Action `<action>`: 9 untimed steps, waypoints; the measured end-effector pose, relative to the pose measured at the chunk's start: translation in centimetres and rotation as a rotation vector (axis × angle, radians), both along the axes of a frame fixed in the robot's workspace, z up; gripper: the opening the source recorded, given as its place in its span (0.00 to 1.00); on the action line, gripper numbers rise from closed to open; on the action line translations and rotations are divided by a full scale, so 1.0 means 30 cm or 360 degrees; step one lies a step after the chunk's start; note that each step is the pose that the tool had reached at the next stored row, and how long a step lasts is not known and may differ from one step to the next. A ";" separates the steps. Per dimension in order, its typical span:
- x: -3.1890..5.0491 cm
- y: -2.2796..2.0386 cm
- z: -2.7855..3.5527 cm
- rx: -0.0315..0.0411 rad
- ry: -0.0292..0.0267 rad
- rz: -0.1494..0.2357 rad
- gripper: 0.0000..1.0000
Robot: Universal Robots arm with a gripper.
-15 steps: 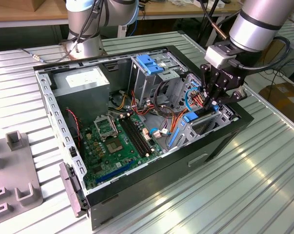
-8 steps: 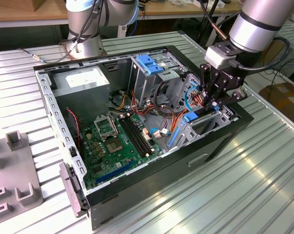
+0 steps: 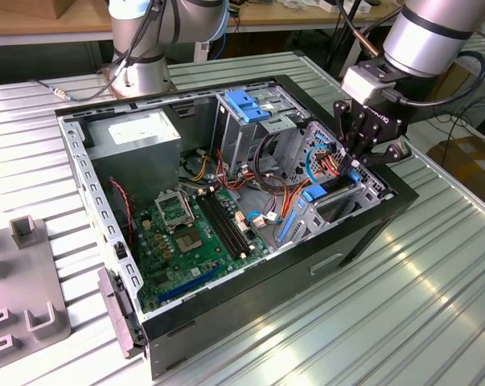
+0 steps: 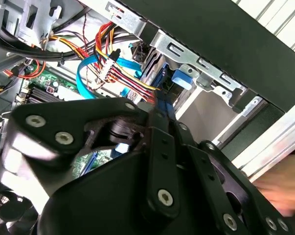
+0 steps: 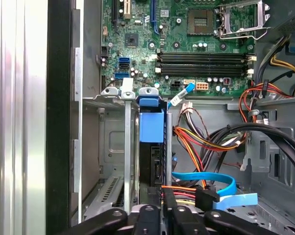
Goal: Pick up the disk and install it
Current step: 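Insert the first disk wire, then insert the second disk wire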
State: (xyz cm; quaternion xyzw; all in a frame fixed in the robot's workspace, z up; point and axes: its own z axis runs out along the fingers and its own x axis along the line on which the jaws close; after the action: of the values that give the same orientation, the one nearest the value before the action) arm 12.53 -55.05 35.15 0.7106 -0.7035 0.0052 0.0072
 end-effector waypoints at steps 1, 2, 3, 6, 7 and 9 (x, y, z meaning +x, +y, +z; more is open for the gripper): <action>0.000 0.000 0.000 0.0000 0.00001 0.0000 0.10; 0.000 0.000 0.000 0.0000 0.00001 0.0000 0.10; 0.000 0.000 0.000 0.0000 0.00001 0.0000 0.10; -0.001 0.000 0.000 0.0000 0.00000 0.0000 0.10; -0.001 0.000 0.000 0.0000 0.00001 0.0000 0.10; -0.002 0.000 0.000 0.0000 0.00001 0.0000 0.10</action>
State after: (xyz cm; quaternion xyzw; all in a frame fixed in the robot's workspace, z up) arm 12.47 -55.05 35.16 0.7106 -0.7035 0.0052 0.0073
